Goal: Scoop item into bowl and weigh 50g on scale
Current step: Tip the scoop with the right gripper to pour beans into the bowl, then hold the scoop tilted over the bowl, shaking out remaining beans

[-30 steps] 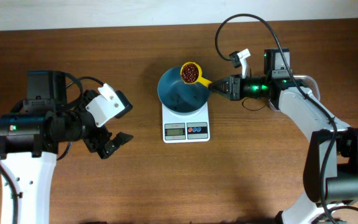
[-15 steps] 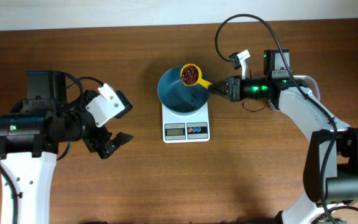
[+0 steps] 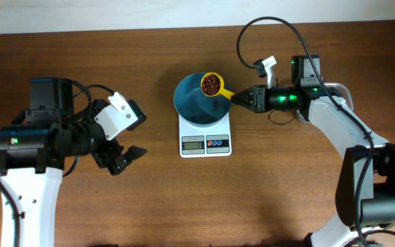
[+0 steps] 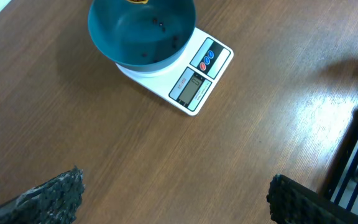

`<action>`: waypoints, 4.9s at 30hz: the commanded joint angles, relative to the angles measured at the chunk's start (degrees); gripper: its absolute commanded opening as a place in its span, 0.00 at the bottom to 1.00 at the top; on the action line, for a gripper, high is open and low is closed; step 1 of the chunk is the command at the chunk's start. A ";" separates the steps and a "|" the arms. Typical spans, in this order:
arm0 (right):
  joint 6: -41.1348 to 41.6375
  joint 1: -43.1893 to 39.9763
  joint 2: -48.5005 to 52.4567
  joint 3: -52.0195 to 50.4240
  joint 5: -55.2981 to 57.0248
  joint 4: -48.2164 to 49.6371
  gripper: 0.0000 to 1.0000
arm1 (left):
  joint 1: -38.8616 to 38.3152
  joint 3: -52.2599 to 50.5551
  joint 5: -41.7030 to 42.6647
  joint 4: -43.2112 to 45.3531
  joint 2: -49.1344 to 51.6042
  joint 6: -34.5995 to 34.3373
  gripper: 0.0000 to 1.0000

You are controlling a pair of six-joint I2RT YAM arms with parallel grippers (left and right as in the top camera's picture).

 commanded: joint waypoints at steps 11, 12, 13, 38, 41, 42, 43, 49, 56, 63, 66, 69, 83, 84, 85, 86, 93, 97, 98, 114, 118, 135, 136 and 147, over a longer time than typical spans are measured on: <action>-2.56 1.14 -4.52 1.01 2.86 -2.14 0.04 | 0.31 0.42 1.01 -0.07 -0.13 0.68 0.99; -2.95 1.73 -4.52 1.01 4.02 -2.21 0.04 | 0.28 0.42 1.01 -0.07 -0.13 0.68 0.99; -3.65 2.45 -4.52 1.01 5.66 -2.40 0.04 | 0.31 0.42 1.01 -0.04 -0.13 0.68 0.99; -7.45 4.66 -4.61 1.05 17.35 -5.81 0.04 | 0.31 0.42 1.01 -0.04 -0.13 0.68 0.99; -10.08 4.66 -4.63 1.25 17.46 -5.79 0.04 | 0.31 0.42 1.01 -0.07 -0.13 0.68 0.99; -10.29 4.66 -4.63 1.36 17.84 -5.79 0.04 | 0.31 0.42 1.01 -0.07 -0.13 0.68 0.99; -11.34 4.66 -4.63 1.38 17.81 -5.81 0.04 | 0.31 0.42 1.01 -0.04 -0.13 0.68 0.99; -11.34 4.66 -4.63 4.24 17.79 -5.88 0.04 | 0.31 0.42 1.01 -0.07 -0.15 0.68 0.99; -11.34 4.66 -4.63 5.88 17.79 -8.87 0.04 | 0.31 0.42 1.01 -0.07 -0.13 0.68 0.99; -11.34 4.66 -4.63 5.88 17.75 -10.56 0.04 | 0.31 0.42 1.01 -0.04 -0.13 0.68 0.99; -11.34 4.66 -4.63 5.88 17.66 -10.58 0.04 | 0.28 0.42 1.01 -0.04 -0.13 0.68 0.99; -11.34 4.66 -4.63 5.88 17.55 -10.58 0.04 | 0.31 0.42 1.01 -0.07 -0.13 0.68 0.99; -11.32 4.66 -4.63 5.88 17.57 -10.38 0.04 | 0.31 0.42 1.01 -0.07 -0.13 0.68 0.99; -11.32 4.66 -4.63 5.88 17.57 -10.38 0.04 | 0.28 0.42 1.01 -0.07 -0.13 0.68 0.99; -11.32 4.66 -4.63 5.88 17.62 -10.32 0.04 | 0.31 0.42 1.01 -0.07 -0.13 0.68 0.99; -11.34 4.66 -4.63 5.88 17.79 -10.29 0.04 | 0.28 0.42 1.01 -0.07 -0.13 0.68 0.99; -11.32 4.66 -4.63 6.03 17.79 -9.68 0.04 | 0.31 0.42 1.01 -0.04 -0.13 0.68 0.99; -11.32 4.68 -4.63 6.03 17.79 -9.68 0.04 | 0.28 0.42 1.01 -0.07 -0.13 0.68 0.99; -11.32 4.68 -4.63 6.03 17.81 -9.68 0.04 | 0.31 0.42 1.01 -0.07 -0.13 0.68 0.99; -11.58 6.60 -4.83 6.14 21.94 -9.75 0.04 | 0.31 0.42 1.01 -0.07 -0.13 0.68 0.99; -12.90 6.60 -5.53 6.14 22.29 -9.90 0.04 | 0.31 0.42 1.01 -0.07 -0.13 0.68 0.99; -14.73 8.44 -10.95 6.14 27.89 -16.39 0.04 | 0.31 0.42 1.01 -0.07 -0.13 0.68 0.99; -14.32 8.90 -11.37 6.25 27.87 -17.03 0.04 | 0.31 0.42 1.01 -0.07 -0.13 0.68 0.99; -11.69 10.43 -12.63 6.86 29.42 -18.32 0.04 | 0.31 0.42 1.01 -0.04 -0.13 0.68 0.99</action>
